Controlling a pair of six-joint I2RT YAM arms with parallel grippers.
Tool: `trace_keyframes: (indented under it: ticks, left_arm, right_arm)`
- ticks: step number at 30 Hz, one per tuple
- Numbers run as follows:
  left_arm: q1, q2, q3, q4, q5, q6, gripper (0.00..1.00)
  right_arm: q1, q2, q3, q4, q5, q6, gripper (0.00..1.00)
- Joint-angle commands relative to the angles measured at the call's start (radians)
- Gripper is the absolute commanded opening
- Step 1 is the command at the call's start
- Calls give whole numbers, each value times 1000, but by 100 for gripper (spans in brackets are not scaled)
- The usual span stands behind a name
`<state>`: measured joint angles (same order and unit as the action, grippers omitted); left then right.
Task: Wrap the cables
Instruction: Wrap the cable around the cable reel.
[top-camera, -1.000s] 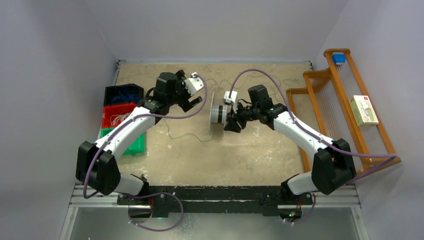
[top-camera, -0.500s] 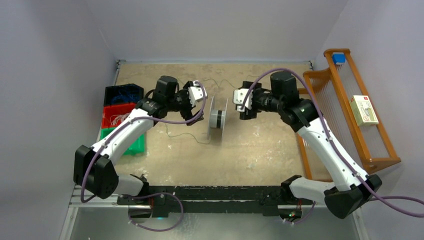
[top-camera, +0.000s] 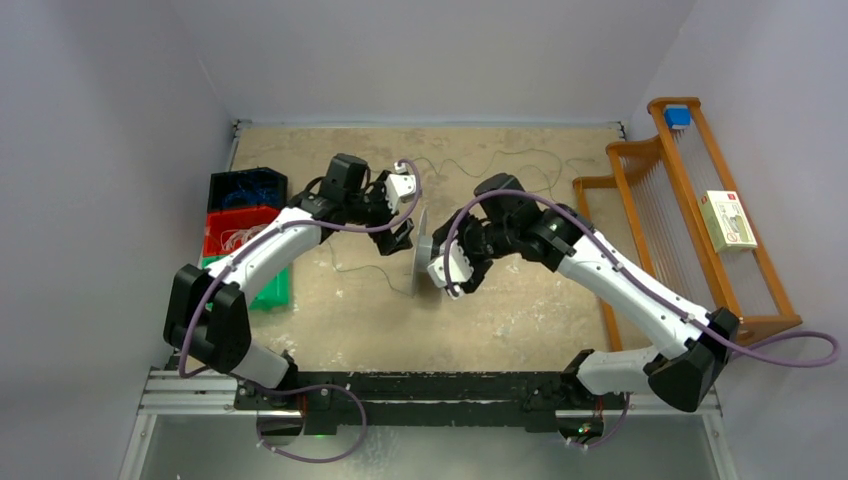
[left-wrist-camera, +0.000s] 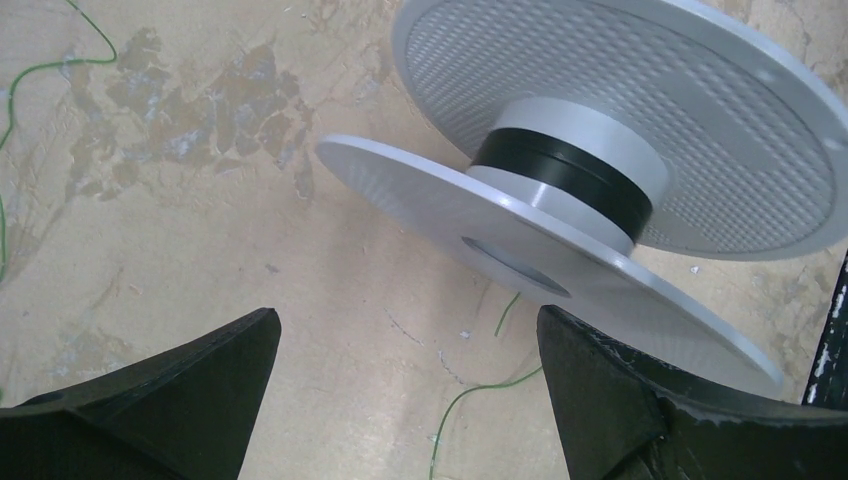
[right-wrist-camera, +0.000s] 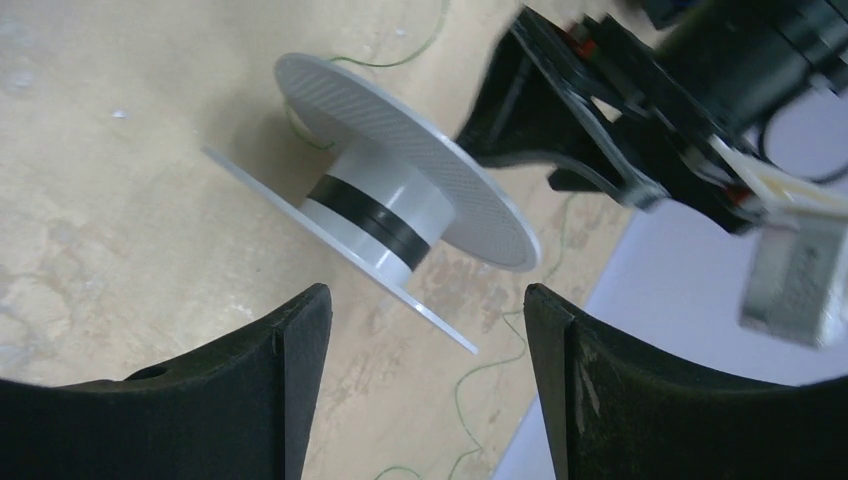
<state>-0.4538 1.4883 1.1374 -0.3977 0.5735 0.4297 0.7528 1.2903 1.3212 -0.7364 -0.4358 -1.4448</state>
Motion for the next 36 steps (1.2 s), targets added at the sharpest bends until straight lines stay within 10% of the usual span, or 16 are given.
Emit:
trace_keyframes:
  ticks: [1, 8, 17, 25, 36]
  left_arm:
    - [1, 30, 63, 26, 21, -36, 99]
    - [3, 58, 74, 28, -17, -49, 99]
    - [41, 58, 73, 22, -14, -55, 99]
    - [101, 12, 84, 24, 11, -57, 99]
    - [170, -124, 78, -38, 242, 78, 99]
  right_arm:
    - [38, 17, -53, -84, 47, -64, 71]
    - [103, 74, -111, -64, 140, -47, 56]
    - [115, 63, -68, -124, 54, -68, 0]
    - [88, -87, -181, 35, -36, 47, 0]
    - [-268, -238, -436, 376, -518, 173, 0]
